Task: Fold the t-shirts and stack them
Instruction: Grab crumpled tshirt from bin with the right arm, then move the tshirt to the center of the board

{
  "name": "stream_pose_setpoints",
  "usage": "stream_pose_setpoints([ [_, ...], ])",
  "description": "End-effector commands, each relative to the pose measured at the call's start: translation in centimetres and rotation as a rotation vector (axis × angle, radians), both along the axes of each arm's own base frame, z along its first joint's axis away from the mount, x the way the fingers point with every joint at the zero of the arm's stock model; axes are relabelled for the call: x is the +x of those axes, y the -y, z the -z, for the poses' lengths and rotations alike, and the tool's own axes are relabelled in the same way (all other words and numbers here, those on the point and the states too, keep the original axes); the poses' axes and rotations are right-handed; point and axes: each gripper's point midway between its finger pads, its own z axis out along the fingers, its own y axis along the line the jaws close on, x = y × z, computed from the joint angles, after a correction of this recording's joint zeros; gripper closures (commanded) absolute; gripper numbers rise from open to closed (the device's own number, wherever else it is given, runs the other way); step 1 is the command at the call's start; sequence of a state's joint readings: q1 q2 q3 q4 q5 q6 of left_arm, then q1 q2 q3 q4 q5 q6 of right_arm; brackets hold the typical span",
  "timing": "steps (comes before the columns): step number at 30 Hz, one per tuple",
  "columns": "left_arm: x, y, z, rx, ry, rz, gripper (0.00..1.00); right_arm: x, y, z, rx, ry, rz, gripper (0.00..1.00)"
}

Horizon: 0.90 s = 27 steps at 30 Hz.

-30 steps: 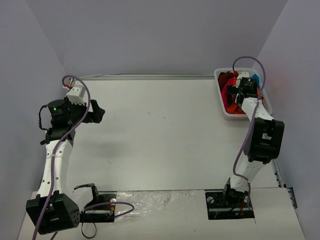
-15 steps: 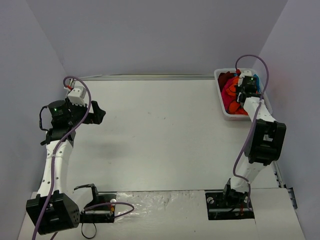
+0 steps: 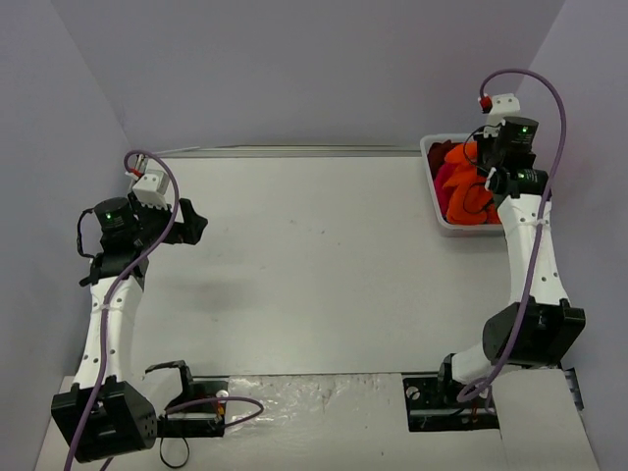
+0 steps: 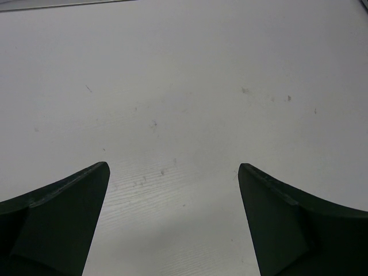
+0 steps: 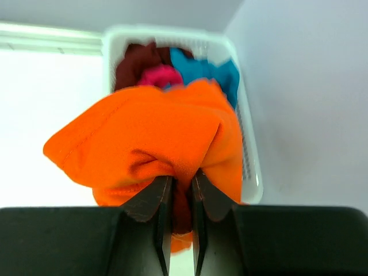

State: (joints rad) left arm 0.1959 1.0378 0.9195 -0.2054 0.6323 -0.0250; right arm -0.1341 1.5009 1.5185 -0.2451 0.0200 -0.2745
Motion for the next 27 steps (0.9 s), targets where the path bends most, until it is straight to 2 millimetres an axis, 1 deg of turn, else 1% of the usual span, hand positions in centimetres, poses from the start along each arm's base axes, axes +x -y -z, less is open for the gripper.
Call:
stream_pose_setpoints([
  [1, -0.1, 0.2, -1.9, 0.015, 0.063, 0.02, 0.06, -1.4, -2.5, -7.8, -0.035, 0.133, -0.062, 1.0],
  [2, -0.2, 0.3, -1.9, 0.015, 0.064, 0.021, 0.06, -1.5, -3.7, -10.1, -0.037, 0.178, -0.089, 1.0],
  [3, -0.2, 0.3, -2.1, 0.018, 0.072, 0.02, 0.06, -1.7, -4.4, -10.7, -0.032, 0.171, -0.112, 1.0],
  [4, -0.2, 0.3, -2.1, 0.019, 0.071, 0.022, 0.06, -1.8, -5.4, -11.6, -0.022, 0.185, -0.143, 1.0],
  [5, -0.3, 0.3, -2.2, 0.02, 0.077, 0.022, 0.06, -2.2, -6.9, -13.3, -0.007, 0.205, -0.2, 1.0],
  [6, -0.3, 0.2, -2.3, 0.023, 0.082, 0.02, 0.06, -2.5, -8.6, -14.0, 0.0, 0.211, -0.247, 1.0],
  [7, -0.4, 0.2, -2.3, 0.024, 0.082, 0.017, 0.06, -2.9, -9.9, -14.7, 0.007, 0.22, -0.287, 1.0],
  [8, -0.4, 0.1, -2.4, 0.026, 0.086, 0.013, 0.06, -3.6, -11.3, -15.6, 0.028, 0.225, -0.349, 1.0],
  [9, -0.4, 0.1, -2.5, 0.027, 0.086, 0.013, 0.06, -4.4, -13.4, -16.1, 0.083, 0.236, -0.451, 1.0],
  [11, -0.3, 0.0, -2.3, 0.029, 0.081, 0.009, 0.06, -6.0, -15.6, -15.9, 0.125, 0.219, -0.566, 1.0],
  [12, -0.4, 0.0, -2.3, 0.027, 0.08, 0.012, 0.06, -7.1, -17.5, -15.8, 0.166, 0.211, -0.666, 1.0],
  [13, -0.4, 0.0, -2.3, 0.03, 0.081, 0.011, 0.06, -8.1, -18.7, -15.1, 0.183, 0.176, -0.737, 1.0],
  [14, -0.3, -0.1, -2.3, 0.03, 0.079, 0.01, 0.06, -9.4, -20.2, -14.8, 0.195, 0.159, -0.821, 1.0],
  [15, -0.3, 0.0, -2.3, 0.029, 0.081, 0.013, 0.06, -10.2, -21.3, -13.6, 0.215, 0.122, -0.878, 1.0],
  [16, -0.3, -0.1, -2.3, 0.029, 0.08, 0.011, 0.06, -11.4, -22.5, -12.6, 0.231, 0.084, -0.962, 1.0],
  [17, -0.3, -0.1, -2.3, 0.028, 0.077, 0.011, 0.06, -12.4, -23.2, -11.6, 0.226, 0.05, -1.016, 1.0],
  [18, -0.3, -0.2, -2.3, 0.028, 0.076, 0.008, 0.06, -13.5, -24.6, -9.4, 0.237, -0.02, -1.076, 0.98],
  [19, -0.3, -0.2, -2.3, 0.028, 0.078, 0.009, 0.06, -14.7, -25.2, -7.7, 0.253, -0.088, -1.11, 0.65],
  [20, -0.4, -0.3, -2.4, 0.027, 0.078, 0.006, 0.06, -15.7, -25.5, -6.2, 0.203, -0.122, -1.188, 0.26],
  [21, -0.4, -0.4, -2.4, 0.027, 0.08, 0.005, 0.06, -17.2, -26.3, -4.0, 0.2, -0.201, -1.25, 0.0],
  [22, -0.4, -0.4, -2.4, 0.027, 0.08, 0.005, 0.06, -17.8, -26.4, -2.8, 0.196, -0.247, -1.254, 0.0],
  [24, -0.4, -0.4, -2.4, 0.026, 0.082, 0.004, 0.06, -18.1, -26.0, -0.7, 0.152, -0.303, -1.237, 0.0],
  [25, -0.4, -0.4, -2.4, 0.026, 0.08, 0.006, 0.06, -18.2, -25.7, 0.8, 0.146, -0.344, -1.227, 0.0],
  [27, -0.4, -0.3, -2.3, 0.023, 0.078, 0.01, 0.06, -18.1, -25.1, 2.1, 0.117, -0.377, -1.205, 0.0],
])
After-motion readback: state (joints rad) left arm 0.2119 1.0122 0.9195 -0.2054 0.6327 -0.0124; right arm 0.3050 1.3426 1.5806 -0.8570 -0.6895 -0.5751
